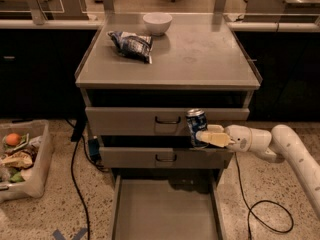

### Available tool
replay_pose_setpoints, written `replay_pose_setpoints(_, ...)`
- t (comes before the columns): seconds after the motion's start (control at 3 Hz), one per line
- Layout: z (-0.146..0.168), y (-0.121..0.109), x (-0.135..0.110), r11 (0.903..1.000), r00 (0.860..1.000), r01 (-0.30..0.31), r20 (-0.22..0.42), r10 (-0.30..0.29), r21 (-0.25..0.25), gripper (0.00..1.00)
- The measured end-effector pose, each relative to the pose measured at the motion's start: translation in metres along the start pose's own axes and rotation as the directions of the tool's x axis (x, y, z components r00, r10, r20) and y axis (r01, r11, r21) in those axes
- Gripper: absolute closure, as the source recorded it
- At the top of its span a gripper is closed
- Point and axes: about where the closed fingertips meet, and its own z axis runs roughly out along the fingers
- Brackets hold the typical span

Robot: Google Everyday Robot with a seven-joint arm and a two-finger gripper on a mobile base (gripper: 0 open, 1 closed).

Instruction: Pick pepsi can from bottom drawer and place on counter

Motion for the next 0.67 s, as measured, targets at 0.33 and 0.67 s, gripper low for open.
replay_pose_setpoints(0.33,0.0003,0.0002,-0.0001,1.0000,1.000,0.000,0.000,0.000,-0.001,1.00)
replay_pose_setpoints(0.67,0.0054,0.0083,-0.0065,0.9996,1.000,-0.012,-0.001,0.012,-0.027,1.00)
